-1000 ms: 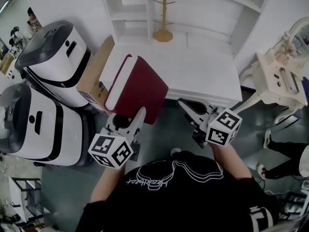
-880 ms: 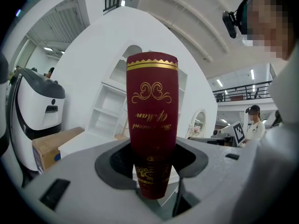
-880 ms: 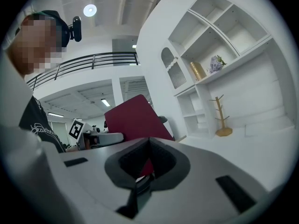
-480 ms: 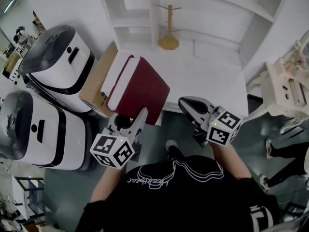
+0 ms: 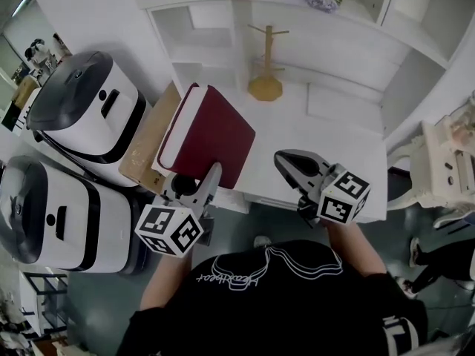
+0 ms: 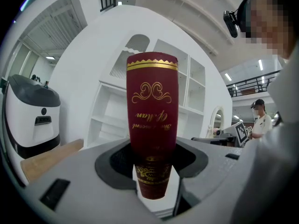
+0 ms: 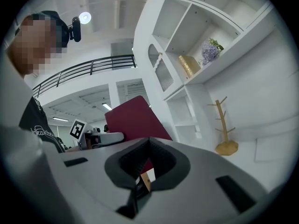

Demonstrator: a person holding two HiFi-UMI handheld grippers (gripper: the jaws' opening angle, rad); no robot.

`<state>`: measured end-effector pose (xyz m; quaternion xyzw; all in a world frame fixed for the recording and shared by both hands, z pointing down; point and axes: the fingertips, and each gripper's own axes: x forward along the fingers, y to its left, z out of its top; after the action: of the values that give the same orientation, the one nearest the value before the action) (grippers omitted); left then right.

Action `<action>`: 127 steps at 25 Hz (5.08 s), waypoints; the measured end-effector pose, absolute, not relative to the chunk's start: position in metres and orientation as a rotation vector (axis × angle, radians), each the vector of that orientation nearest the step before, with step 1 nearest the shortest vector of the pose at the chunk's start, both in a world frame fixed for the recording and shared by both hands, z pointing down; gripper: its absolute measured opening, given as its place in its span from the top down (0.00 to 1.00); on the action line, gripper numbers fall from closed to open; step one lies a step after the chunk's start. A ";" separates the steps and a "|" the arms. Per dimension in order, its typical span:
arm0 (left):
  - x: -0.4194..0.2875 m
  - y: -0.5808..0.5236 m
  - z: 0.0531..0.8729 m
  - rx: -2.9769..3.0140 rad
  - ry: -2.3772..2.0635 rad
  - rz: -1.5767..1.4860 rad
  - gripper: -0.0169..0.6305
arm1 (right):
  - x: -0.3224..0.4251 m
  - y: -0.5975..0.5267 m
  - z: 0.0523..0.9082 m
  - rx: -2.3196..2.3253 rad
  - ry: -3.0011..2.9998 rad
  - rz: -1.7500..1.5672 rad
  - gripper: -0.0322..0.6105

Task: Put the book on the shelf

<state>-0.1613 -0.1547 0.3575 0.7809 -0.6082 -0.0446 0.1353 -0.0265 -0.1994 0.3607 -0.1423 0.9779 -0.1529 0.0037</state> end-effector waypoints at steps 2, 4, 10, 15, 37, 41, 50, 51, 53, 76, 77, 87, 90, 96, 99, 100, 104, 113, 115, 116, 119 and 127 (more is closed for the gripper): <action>-0.164 -0.174 0.355 2.261 -1.777 -0.129 0.66 | -0.028 -0.218 0.358 -0.429 3.064 -0.467 0.94; -0.167 -0.190 0.352 2.260 -1.790 -0.122 0.66 | -0.028 -0.234 0.355 -0.413 3.063 -0.453 0.94; -0.180 -0.229 0.340 2.259 -1.862 -0.101 0.65 | -0.033 -0.264 0.358 -0.377 3.054 -0.445 0.94; -0.194 -0.257 0.324 2.268 -1.889 -0.093 0.66 | -0.039 -0.280 0.365 -0.379 3.047 -0.485 0.94; -0.276 -0.389 0.326 2.259 -1.918 0.073 0.65 | -0.087 -0.372 0.374 -0.551 2.996 -0.601 0.94; -0.281 -0.407 0.330 2.269 -1.917 0.100 0.65 | -0.088 -0.381 0.377 -0.579 2.996 -0.608 0.94; -0.286 -0.436 0.337 2.269 -1.925 0.143 0.65 | -0.088 -0.395 0.380 -0.618 2.993 -0.615 0.94; -0.286 -0.437 0.336 2.269 -1.924 0.144 0.65 | -0.088 -0.396 0.381 -0.624 2.992 -0.617 0.94; -0.286 -0.438 0.334 2.266 -1.922 0.142 0.65 | -0.086 -0.397 0.382 -0.635 2.987 -0.621 0.94; -0.277 -0.477 0.318 2.261 -1.945 0.088 0.65 | -0.076 -0.411 0.373 -0.694 2.950 -0.602 0.94; -0.277 -0.480 0.318 2.263 -1.944 0.088 0.65 | -0.076 -0.413 0.372 -0.697 2.949 -0.601 0.94; -0.277 -0.511 0.319 2.274 -1.957 0.088 0.65 | -0.071 -0.429 0.372 -0.756 2.928 -0.604 0.94; -0.277 -0.522 0.318 2.275 -1.964 0.080 0.65 | -0.069 -0.434 0.371 -0.781 2.918 -0.603 0.94; -0.276 -0.542 0.318 2.279 -1.985 0.064 0.65 | -0.061 -0.443 0.375 -0.831 2.912 -0.608 0.94; -0.275 -0.551 0.318 2.294 -1.988 0.073 0.65 | -0.058 -0.447 0.377 -0.857 2.903 -0.612 0.94; -0.275 -0.554 0.318 2.299 -1.988 0.073 0.65 | -0.058 -0.448 0.378 -0.864 2.901 -0.614 0.94; -0.276 -0.561 0.319 2.303 -1.992 0.058 0.65 | -0.058 -0.450 0.381 -0.882 2.911 -0.626 0.94; -0.277 -0.584 0.319 2.310 -1.997 0.033 0.65 | -0.049 -0.453 0.385 -0.943 2.904 -0.631 0.94; -0.277 -0.587 0.319 2.308 -1.993 0.028 0.65 | -0.049 -0.451 0.387 -0.945 2.902 -0.634 0.94; -0.277 -0.589 0.318 2.308 -1.990 0.024 0.65 | -0.048 -0.451 0.387 -0.945 2.902 -0.633 0.94; -0.276 -0.590 0.318 2.317 -1.977 0.016 0.65 | -0.047 -0.450 0.387 -0.942 2.903 -0.633 0.94; -0.280 -0.571 0.310 2.332 -1.987 -0.053 0.61 | -0.046 -0.437 0.384 -0.898 2.912 -0.624 0.94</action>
<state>-0.2795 -0.5710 0.3103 0.7604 -0.6480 -0.0174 0.0389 -0.0464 -0.4367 0.3844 -0.2886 0.9361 -0.2005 0.0155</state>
